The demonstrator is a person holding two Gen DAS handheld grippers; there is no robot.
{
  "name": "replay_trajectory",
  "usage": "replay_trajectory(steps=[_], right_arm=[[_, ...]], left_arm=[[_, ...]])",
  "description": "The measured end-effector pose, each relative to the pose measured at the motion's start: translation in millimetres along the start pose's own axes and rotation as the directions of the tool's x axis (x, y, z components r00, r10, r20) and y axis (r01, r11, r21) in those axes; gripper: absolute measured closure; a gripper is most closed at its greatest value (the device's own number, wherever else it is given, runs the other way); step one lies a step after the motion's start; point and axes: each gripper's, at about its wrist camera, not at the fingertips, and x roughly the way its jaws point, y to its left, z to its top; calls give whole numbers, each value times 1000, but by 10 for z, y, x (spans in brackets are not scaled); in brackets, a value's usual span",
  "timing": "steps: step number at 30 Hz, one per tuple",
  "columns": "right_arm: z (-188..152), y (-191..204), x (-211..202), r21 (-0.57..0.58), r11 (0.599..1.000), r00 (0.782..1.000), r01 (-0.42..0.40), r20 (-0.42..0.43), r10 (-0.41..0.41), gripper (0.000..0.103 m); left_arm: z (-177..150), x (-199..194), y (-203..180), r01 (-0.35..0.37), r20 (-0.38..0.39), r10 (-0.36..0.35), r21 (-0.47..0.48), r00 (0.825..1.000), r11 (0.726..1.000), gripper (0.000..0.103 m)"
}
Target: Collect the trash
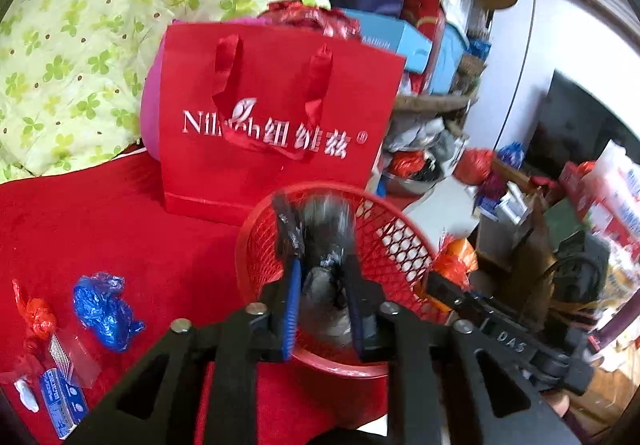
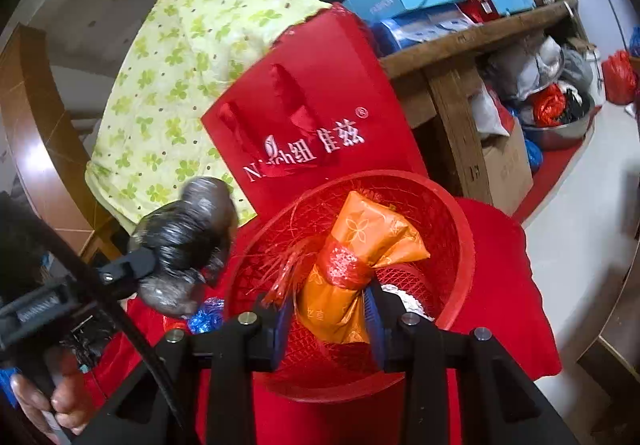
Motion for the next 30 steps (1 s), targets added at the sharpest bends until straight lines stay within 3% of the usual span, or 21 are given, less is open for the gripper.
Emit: replay_trajectory(steps=[3,4,5,9,13,16,18,22,26,28,30], right_arm=[[-42,-73,73,25,1000,999,-17,-29,17,58],[-64,-94,83,35,999,999,-28,-31,29,41],[-80,-109,87,44,998,999,-39,-26,40,33],[-116,-56,84,34,999,999,-31,-9,31,34],[-129,120,-26,-12,999,999,-39,33,40,34],[-153,355,-141,-72,995,995,-70,69,75,34],[-193,540,-201,-119,988,990,-101,83,111,34],[-365,1039,-261,-251,950,975,-188,68,211,34],[-696,1638,-90,-379,885,961,-270,-50,271,34],[-871,1848,90,-423,864,962,-275,-115,250,34],[-1057,2028,371,-450,847,957,-284,-190,220,34]], left_arm=[[-63,53,49,10,-22,-10,-23,1000,1000,61],[-80,34,76,5,-16,-5,-31,1000,1000,56],[-87,20,100,-2,-9,2,-36,1000,999,56],[-150,-160,258,-27,7,27,-52,1000,998,56],[-331,-485,535,-123,37,126,-58,991,991,53],[-565,-793,874,-219,54,225,-103,973,970,49],[-744,-1001,1119,-302,58,311,-132,949,944,47],[-1133,-1395,1671,-492,34,506,-190,862,850,44],[-1510,-1661,2401,-596,-60,614,-333,787,731,35],[-1657,-1716,2712,-634,-96,656,-393,748,666,28],[-1837,-1724,3090,-660,-145,682,-456,717,597,27]])
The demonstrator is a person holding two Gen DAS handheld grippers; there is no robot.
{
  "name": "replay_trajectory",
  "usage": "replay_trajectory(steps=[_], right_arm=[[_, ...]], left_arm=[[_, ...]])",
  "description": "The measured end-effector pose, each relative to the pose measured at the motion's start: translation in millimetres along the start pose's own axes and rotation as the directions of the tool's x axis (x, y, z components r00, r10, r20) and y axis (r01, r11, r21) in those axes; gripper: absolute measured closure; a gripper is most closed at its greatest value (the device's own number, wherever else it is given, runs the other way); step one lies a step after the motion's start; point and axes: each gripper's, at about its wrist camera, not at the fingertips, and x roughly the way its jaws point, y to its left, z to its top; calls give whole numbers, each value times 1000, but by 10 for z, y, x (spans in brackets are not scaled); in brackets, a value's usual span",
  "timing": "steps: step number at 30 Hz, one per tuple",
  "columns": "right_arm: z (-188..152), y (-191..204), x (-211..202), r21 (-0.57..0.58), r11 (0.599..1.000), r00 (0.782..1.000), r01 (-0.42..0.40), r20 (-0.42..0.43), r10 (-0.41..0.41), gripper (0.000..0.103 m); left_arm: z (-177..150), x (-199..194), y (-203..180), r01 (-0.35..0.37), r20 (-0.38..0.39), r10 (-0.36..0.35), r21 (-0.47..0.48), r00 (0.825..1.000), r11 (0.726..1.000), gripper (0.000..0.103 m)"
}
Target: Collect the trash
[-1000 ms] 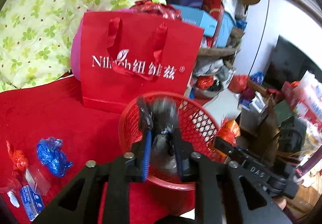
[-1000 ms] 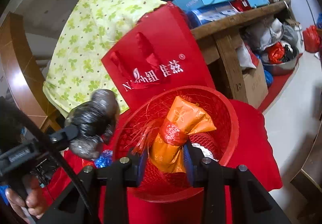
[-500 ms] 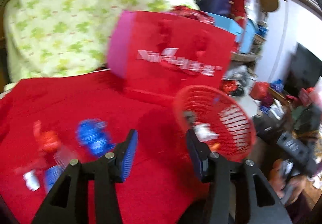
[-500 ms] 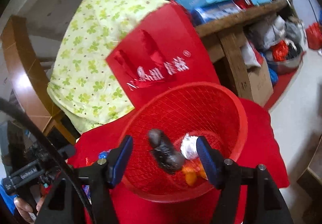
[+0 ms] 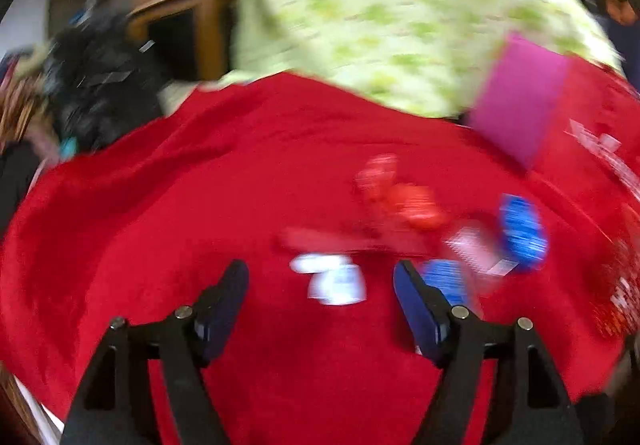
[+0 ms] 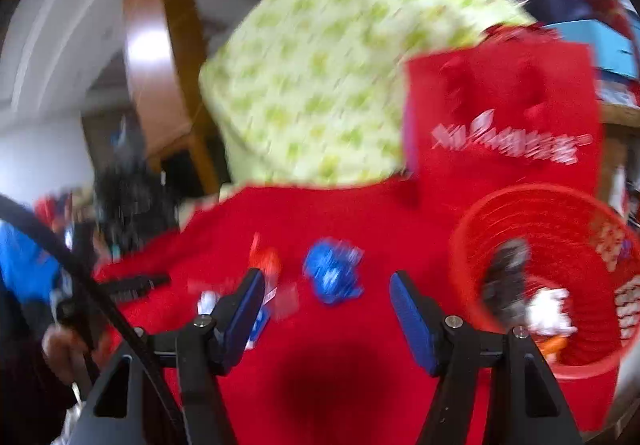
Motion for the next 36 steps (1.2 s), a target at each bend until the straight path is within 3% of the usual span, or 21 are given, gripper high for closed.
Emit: replay_trajectory(steps=[2,5,11,12,14,17,22,27,36], right_arm=[[-78,45,323,-5,1000,998,-2,-64,1,34],[-204,69,828,-39,997,987,63,-148,-68,34],[-430,-4,1394,-15,995,967,104,-231,-104,34],[-485,-14,1493,-15,994,961,109,-254,-109,34],[-526,-60,1632,-16,993,949,121,-293,-120,34],[-553,-154,1755,-9,990,937,138,-323,-134,34],[-564,-266,1934,8,983,921,185,-349,-171,33],[-635,-100,1975,-118,971,916,206,-326,-234,24],[-638,-94,2003,-115,973,915,201,-334,-228,18]], left_arm=[[-31,254,227,-49,-26,47,-55,999,997,27],[-51,659,447,-75,-110,64,-93,992,993,27],[-151,1266,661,-85,-231,64,-82,971,993,25],[-176,1316,670,-77,-232,58,-73,971,994,24],[-219,1344,641,-65,-185,60,-20,981,998,10],[-300,1365,599,-72,-140,79,56,987,996,3],[-346,1368,653,-50,-123,54,39,991,998,1],[-351,1356,635,-58,-118,63,47,991,997,0],[-346,1348,637,-58,-114,63,46,991,997,0]])
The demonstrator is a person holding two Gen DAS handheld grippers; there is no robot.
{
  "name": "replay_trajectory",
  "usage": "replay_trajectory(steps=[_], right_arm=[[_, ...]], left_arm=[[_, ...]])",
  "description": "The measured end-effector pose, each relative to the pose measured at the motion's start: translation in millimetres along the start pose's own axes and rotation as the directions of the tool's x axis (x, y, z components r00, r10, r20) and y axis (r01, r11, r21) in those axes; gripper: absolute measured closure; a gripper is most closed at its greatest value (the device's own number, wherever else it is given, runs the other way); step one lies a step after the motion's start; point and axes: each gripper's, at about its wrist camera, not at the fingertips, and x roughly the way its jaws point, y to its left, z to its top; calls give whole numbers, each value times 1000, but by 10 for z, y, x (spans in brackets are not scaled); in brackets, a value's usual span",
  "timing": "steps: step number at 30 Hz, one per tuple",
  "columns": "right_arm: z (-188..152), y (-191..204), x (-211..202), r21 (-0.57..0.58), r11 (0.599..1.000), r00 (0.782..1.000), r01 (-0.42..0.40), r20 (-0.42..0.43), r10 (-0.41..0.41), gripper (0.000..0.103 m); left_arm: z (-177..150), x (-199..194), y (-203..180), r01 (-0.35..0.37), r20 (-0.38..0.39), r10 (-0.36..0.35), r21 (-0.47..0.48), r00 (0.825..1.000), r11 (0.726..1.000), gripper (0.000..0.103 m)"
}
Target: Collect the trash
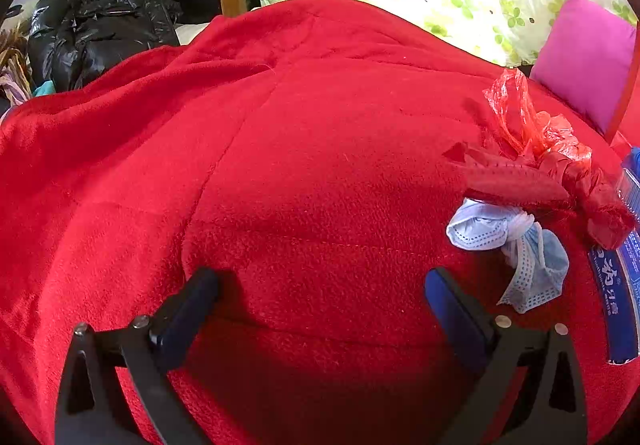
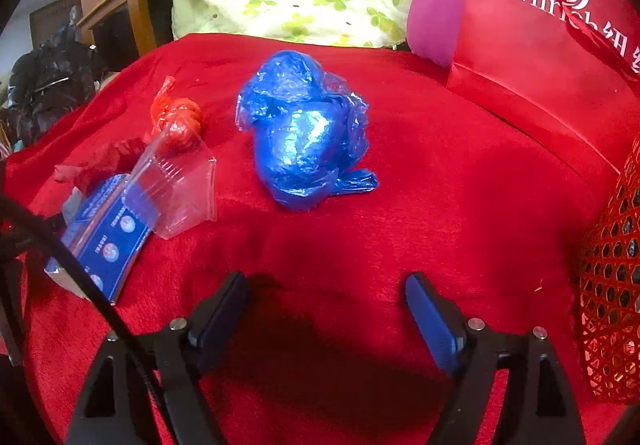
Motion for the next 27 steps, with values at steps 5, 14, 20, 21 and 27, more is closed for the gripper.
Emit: replay_trajectory(steps=[5,14,20,21,27], right_arm=[[23,14,18,4,1000,1000,-2,-3,2,18],[53,-65,21,45,998,999,-42,-16,43,18],[97,-173,24,118,989,995,-93,-30,97,18],[108,-204,23,137,985,993,-106,-32,112,18],[114,-211,31,156,981,992,-113,-34,119,18]], left_arm=[[1,1,0,0,1,0,0,1000,1000,0],[1,4,2,1,1,-1,0,1000,1000,0],[-2,6,5,1,1,-1,-1,1000,1000,0],[-2,6,5,1,1,-1,-1,1000,1000,0],[-6,9,5,1,2,-1,-1,1000,1000,0]])
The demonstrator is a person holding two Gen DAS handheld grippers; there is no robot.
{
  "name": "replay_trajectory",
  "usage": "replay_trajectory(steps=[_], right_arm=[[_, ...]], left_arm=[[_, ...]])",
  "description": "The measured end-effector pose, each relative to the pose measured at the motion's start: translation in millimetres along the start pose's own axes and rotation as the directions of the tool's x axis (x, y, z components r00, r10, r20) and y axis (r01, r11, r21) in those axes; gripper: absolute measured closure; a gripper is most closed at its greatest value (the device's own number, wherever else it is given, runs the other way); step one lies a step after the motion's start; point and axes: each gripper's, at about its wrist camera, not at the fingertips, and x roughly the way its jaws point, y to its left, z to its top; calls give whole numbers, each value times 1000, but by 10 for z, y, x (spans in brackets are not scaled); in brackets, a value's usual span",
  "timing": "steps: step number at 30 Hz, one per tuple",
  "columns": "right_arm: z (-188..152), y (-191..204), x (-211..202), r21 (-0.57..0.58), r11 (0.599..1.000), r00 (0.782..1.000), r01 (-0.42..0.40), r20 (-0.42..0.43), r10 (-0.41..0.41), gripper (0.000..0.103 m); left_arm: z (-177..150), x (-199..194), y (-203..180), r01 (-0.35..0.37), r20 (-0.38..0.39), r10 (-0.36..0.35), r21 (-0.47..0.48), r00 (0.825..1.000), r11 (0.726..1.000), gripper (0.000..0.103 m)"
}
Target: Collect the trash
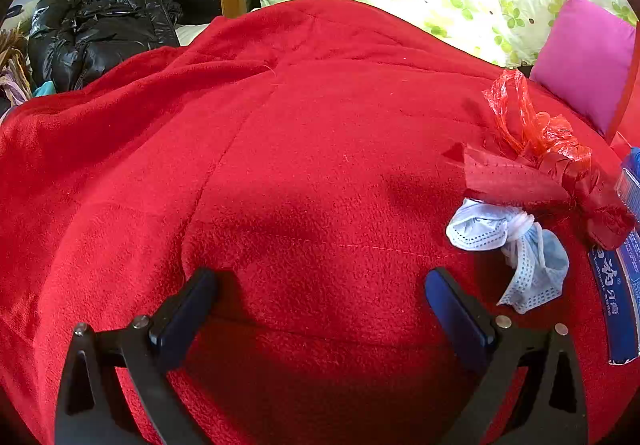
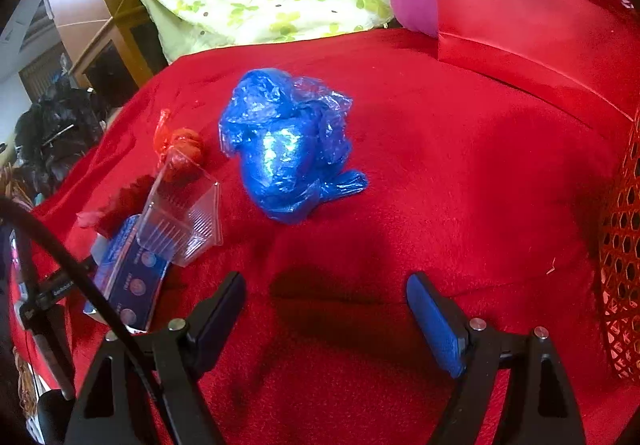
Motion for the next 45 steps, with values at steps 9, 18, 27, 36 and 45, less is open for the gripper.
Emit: replay_trajectory(steps=[9,18,27,36,45], right_arm=[[-7,72,26,-25,999,1000,21,-2,-21,14],[-46,210,97,-108,992,998,70,4,-70,6],[-98,260,88,-139,985,995,102,29,-99,6],[-129,282,75,-152,982,993,111,48,-104,6],[-144,290,76,-166,978,992,124,53,-117,6]], left_arm=[[-6,2,-2,0,1,0,-1,1000,1000,0],[17,7,-9,0,3,0,-1,1000,1000,0],[16,13,-11,0,4,0,-1,1000,1000,0],[9,14,-11,0,5,0,-1,1000,1000,0],[7,16,-13,0,5,0,-1,1000,1000,0]])
